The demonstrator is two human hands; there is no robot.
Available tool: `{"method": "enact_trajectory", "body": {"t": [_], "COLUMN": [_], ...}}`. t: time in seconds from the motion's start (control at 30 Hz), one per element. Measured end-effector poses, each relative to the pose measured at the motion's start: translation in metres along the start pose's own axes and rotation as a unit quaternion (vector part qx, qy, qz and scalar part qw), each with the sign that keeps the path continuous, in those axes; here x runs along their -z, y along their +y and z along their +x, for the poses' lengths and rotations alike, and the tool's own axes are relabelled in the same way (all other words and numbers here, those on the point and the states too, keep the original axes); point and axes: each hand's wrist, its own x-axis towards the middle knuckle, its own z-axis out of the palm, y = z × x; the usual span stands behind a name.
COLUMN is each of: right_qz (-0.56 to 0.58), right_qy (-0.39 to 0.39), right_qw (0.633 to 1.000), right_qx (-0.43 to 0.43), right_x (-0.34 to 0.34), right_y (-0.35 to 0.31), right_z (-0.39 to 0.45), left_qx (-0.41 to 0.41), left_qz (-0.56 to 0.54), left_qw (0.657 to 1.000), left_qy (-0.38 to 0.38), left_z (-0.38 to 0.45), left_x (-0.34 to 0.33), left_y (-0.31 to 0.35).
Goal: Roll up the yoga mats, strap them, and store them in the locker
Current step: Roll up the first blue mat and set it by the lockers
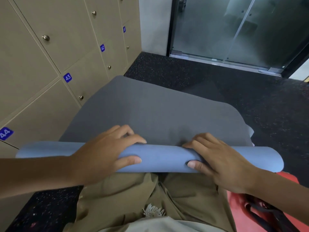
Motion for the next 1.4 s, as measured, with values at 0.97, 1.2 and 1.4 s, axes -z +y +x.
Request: {"method": "enact_trajectory", "body": {"t": [0.97,1.2,1.4], "right_qz": [-0.048,0.001,0.007], "right_qy": [0.04,-0.029,-0.082], "right_qw": [0.998,1.0,0.997], "right_qx": [-0.011,-0.009,0.003], "right_x": [-0.004,0.009,0.015], "right_y": [0.039,0.061,0.075], "right_z": [0.047,0.075,0.094], "left_qx": [0.046,-0.086,-0.079], "left_qz": [-0.14,0.032,0.032], "left_qw": [0.969,0.985,0.991], "left_qy": [-0.198,0.144,0.103], "left_z": [0.083,0.067,0.071], "left_x": [0.006,-0.016,-0.023], "left_y": [-0.059,-0.042,-0.053]}}
